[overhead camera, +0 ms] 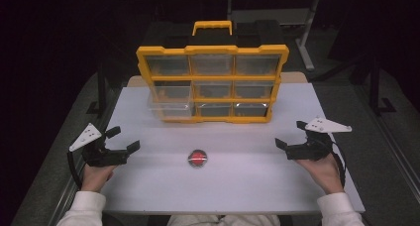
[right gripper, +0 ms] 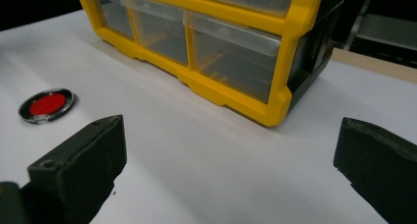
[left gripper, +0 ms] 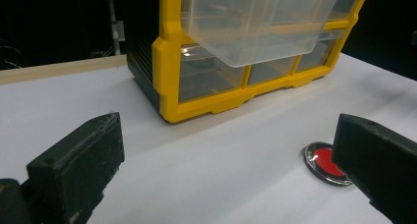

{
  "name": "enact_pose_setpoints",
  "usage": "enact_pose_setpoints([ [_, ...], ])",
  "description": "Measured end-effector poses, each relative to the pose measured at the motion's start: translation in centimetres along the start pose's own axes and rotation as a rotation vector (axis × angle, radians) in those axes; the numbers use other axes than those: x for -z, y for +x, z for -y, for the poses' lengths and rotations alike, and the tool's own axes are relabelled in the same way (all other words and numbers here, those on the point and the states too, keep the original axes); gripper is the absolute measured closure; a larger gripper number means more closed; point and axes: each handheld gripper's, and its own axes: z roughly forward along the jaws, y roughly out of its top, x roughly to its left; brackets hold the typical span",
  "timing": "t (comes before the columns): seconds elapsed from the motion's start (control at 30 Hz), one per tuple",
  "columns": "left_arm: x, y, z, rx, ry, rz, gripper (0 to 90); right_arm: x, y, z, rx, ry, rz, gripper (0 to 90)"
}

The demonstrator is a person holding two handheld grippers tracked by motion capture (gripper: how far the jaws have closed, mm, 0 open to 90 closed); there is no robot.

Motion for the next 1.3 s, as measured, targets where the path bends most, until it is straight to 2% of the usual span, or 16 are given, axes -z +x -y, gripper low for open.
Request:
enact_pose_setpoints([
  [0.13, -0.2, 0.0, -0.1, -0.004, 0.007, 0.005, 0.0, 0.4, 0.0, 0.0, -0.010, -0.011, -0.004, 0.0],
  [0.17, -0.2, 0.0, -0.1, 0.007, 0.007, -0.006, 0.0, 0.4, 0.0, 0.0, -0.010, -0.011, -0.004, 0.0],
  [0.23, -0.5, 0.0, -0.1, 0.038, -0.008, 0.008, 0.0, 0.8, 0.2, 0.1, -0.020, -0.020, 0.011, 0.0],
  [0.33, -0.8, -0.3, -0.3, 0.004, 0.018, 0.007, 0.0, 1.1, 0.0, 0.1, -0.031, -0.030, 0.016, 0.0],
  [0.43, -0.8, -0.1, -0.5, 0.016, 0.021, 0.014, 0.0, 0.9, -0.3, 0.2, -0.044, -0.015, 0.011, 0.0],
  [0.53, -0.8, 0.2, -0.7, 0.005, 0.034, 0.004, 0.0, 0.7, -0.3, 0.3, -0.039, -0.004, 0.006, 0.0],
  [0.73, -0.9, 0.2, -1.5, -0.061, 0.084, -0.013, 0.0, 0.7, -0.1, 0.3, -0.033, -0.002, -0.003, 0.0],
  [1.03, -1.8, -0.7, -2.8, -0.091, 0.114, 0.037, 0.0, 0.8, 0.0, 0.2, -0.035, 0.000, -0.015, 0.0],
  [1.17, -2.4, -1.4, -3.4, -0.117, 0.141, 0.060, 0.0, 0.8, 0.0, 0.2, -0.034, 0.003, -0.018, 0.0],
  [1.3, -3.2, -1.9, -3.9, -0.121, 0.170, 0.082, 0.0, 0.9, 0.0, 0.2, -0.031, -0.002, -0.022, 0.0],
])
